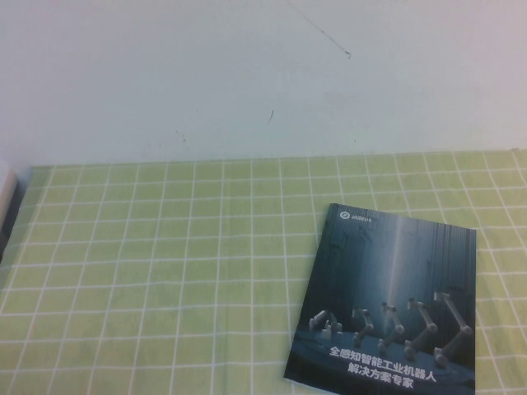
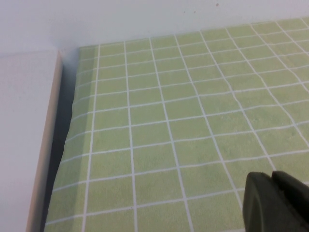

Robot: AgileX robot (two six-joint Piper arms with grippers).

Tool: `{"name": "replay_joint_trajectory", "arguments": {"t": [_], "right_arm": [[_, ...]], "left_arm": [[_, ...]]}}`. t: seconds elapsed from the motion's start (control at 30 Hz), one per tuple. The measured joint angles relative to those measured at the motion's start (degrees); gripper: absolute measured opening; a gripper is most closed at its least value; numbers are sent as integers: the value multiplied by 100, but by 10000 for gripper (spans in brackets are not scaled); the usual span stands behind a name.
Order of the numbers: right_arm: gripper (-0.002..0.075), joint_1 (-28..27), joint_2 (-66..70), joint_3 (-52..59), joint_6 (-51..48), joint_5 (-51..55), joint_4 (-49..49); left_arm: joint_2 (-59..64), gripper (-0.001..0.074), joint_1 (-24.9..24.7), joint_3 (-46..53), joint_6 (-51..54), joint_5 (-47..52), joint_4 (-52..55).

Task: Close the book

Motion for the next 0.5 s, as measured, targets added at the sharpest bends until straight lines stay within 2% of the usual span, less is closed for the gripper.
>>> {"name": "replay_joint_trajectory", "arguments": {"t": [0.1, 0.2, 0.5], "right_arm": [[-3, -223, 0, 698, 385, -798, -265], [-3, -336, 0, 934, 610, -371, -324], [-3, -349, 0, 933, 665, -316, -357]], "left_arm": [[0, -3, 0, 0, 0, 0, 0], [0, -3, 0, 0, 0, 0, -2], [0, -3, 0, 0, 0, 0, -15]]}}
